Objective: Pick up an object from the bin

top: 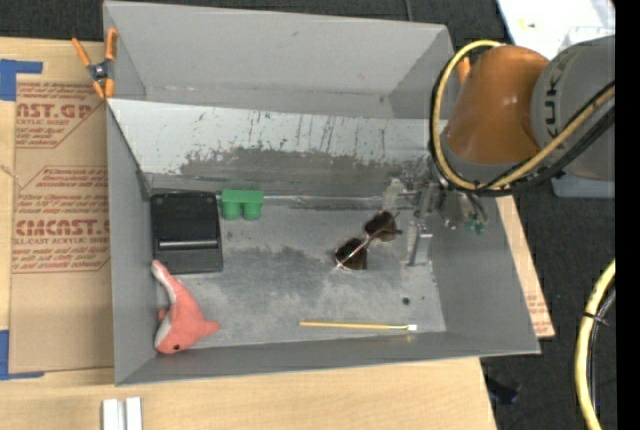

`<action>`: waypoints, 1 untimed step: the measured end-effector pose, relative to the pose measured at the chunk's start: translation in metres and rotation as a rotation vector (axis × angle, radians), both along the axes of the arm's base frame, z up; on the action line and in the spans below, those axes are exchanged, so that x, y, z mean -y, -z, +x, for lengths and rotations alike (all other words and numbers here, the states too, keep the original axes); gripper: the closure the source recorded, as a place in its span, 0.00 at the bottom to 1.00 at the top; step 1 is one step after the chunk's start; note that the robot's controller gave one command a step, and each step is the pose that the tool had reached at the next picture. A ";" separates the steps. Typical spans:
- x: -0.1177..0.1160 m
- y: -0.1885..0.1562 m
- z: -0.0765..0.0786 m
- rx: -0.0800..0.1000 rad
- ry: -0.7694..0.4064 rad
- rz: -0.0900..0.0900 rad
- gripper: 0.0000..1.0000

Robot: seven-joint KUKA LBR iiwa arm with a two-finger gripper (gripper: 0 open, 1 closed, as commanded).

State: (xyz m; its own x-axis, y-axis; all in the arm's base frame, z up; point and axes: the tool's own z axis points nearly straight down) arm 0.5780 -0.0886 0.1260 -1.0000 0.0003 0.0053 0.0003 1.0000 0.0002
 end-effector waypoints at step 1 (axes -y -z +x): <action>0.000 -0.005 0.002 0.007 -0.001 -0.001 0.00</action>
Offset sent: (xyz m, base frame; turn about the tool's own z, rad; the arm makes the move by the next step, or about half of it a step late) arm -0.0083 0.0192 -0.0560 0.0003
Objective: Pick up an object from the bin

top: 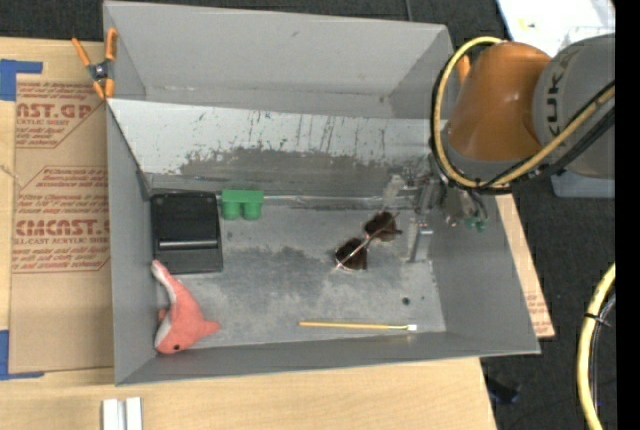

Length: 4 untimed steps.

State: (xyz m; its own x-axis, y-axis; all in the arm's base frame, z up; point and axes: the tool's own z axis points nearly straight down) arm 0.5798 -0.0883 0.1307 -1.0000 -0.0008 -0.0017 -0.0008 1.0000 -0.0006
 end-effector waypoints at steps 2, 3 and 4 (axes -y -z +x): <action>-0.027 0.066 -0.006 0.008 -0.135 -0.003 0.00; -0.018 0.060 0.012 0.003 0.091 0.001 1.00; -0.018 0.060 0.012 0.003 0.091 0.000 1.00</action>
Offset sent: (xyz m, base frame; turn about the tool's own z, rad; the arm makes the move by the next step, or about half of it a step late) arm -0.0047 0.0298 -0.0607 -0.1747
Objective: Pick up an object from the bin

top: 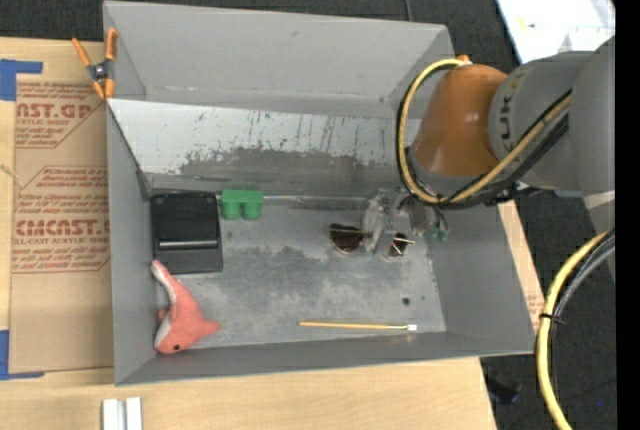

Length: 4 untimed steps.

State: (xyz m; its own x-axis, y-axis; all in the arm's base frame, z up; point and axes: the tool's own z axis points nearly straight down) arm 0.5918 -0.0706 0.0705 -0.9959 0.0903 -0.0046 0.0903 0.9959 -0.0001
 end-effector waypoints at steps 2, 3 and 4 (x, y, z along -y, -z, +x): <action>-0.015 0.000 -0.007 0.004 -0.005 -0.001 1.00; -0.015 -0.001 -0.005 0.004 0.005 0.000 1.00; -0.026 -0.032 -0.012 0.004 -0.116 -0.002 1.00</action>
Offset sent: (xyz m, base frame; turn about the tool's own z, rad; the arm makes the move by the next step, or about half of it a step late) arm -0.0090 0.0185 0.0000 -0.0073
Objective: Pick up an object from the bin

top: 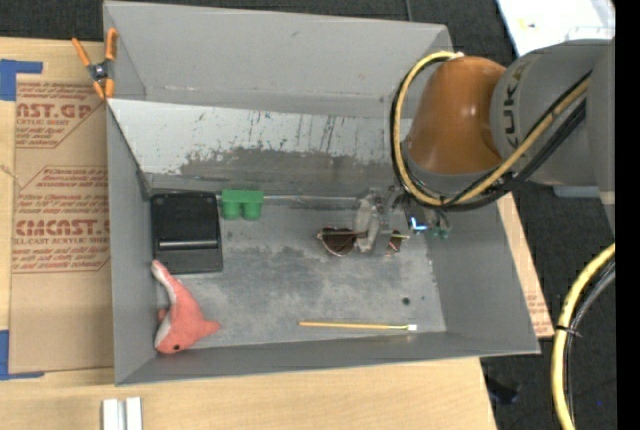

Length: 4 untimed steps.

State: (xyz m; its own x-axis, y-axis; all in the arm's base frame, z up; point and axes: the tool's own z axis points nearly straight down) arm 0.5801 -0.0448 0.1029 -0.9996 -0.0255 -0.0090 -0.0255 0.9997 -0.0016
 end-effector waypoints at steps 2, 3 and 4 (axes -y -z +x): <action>-0.014 -0.063 -0.004 -0.005 0.036 0.002 1.00; -0.032 -0.022 0.004 0.007 -0.056 0.000 1.00; -0.040 0.003 -0.006 -0.019 -0.104 0.002 1.00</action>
Offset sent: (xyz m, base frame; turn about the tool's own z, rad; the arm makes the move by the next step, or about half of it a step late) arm -0.0084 0.0273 0.1468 0.0583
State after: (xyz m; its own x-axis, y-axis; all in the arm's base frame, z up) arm 0.5740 -0.0052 0.0995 -0.9916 -0.1290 0.0095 -0.1290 0.9916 0.0020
